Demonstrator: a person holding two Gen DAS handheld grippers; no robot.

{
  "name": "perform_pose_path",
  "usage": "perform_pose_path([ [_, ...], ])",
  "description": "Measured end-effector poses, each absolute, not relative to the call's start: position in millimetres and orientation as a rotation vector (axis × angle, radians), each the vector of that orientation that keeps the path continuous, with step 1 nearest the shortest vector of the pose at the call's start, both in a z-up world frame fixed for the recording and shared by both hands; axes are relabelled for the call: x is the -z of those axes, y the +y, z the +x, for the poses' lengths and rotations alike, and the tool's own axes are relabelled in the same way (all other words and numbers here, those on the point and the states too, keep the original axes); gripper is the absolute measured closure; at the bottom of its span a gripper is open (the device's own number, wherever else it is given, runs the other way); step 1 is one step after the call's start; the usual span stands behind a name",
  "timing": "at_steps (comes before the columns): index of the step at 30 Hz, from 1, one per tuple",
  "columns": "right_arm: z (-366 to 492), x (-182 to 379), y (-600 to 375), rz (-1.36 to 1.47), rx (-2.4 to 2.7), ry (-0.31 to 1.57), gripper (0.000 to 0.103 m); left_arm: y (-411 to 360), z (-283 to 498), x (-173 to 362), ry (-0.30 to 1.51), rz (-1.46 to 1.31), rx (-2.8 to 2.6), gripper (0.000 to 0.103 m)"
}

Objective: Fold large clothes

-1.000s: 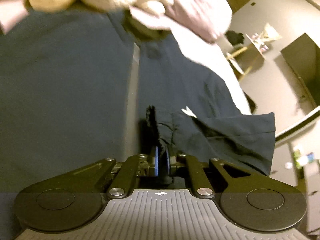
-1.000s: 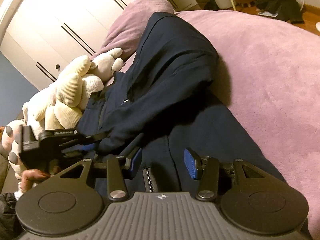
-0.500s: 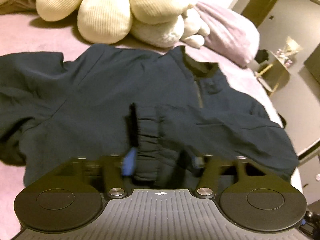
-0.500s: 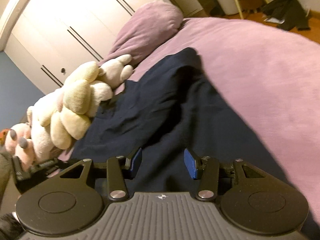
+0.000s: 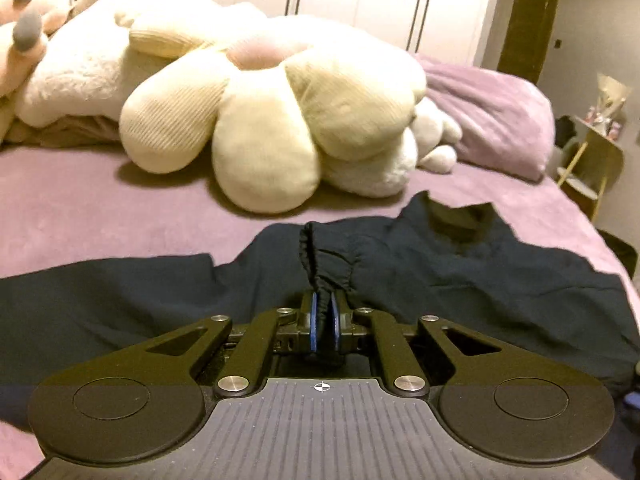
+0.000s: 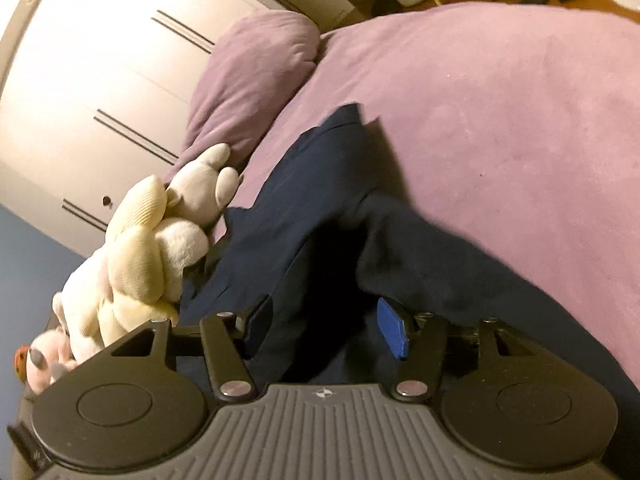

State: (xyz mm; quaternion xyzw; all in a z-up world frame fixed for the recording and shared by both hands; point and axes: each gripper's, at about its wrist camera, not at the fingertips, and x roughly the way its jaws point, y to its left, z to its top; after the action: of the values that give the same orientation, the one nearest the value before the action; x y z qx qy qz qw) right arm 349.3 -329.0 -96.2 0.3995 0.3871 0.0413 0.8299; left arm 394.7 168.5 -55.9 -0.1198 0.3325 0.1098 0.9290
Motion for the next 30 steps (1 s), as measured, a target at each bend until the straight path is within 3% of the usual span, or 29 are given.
perform_pose_path([
  [3, 363, 102, -326, 0.853, -0.072, 0.834, 0.052, 168, 397, 73, 0.731, -0.261, -0.217, 0.093],
  [5, 368, 103, -321, 0.784, -0.047, 0.843, 0.079, 161, 399, 84, 0.749, -0.255, -0.205, 0.092],
  [7, 369, 101, -321, 0.734, -0.051, 0.806, 0.089, 153, 402, 93, 0.767, -0.259, -0.171, 0.091],
  [13, 365, 106, -330, 0.574, 0.055, 0.755, 0.091, 137, 412, 111, 0.805, -0.184, -0.185, 0.083],
  [17, 356, 84, -325, 0.496, 0.017, 0.763, 0.081, 145, 406, 107, 0.769, -0.134, -0.225, 0.083],
  [24, 338, 49, -291, 0.309, -0.079, 0.66, 0.079, 150, 402, 110, 0.804, -0.239, -0.173, 0.089],
  [27, 354, 59, -266, 0.199, -0.106, 0.697, 0.079, 153, 398, 111, 0.81, -0.283, -0.141, 0.071],
  [30, 371, 81, -250, 0.135, -0.115, 0.769, 0.079, 162, 399, 115, 0.826, -0.364, -0.143, 0.07],
])
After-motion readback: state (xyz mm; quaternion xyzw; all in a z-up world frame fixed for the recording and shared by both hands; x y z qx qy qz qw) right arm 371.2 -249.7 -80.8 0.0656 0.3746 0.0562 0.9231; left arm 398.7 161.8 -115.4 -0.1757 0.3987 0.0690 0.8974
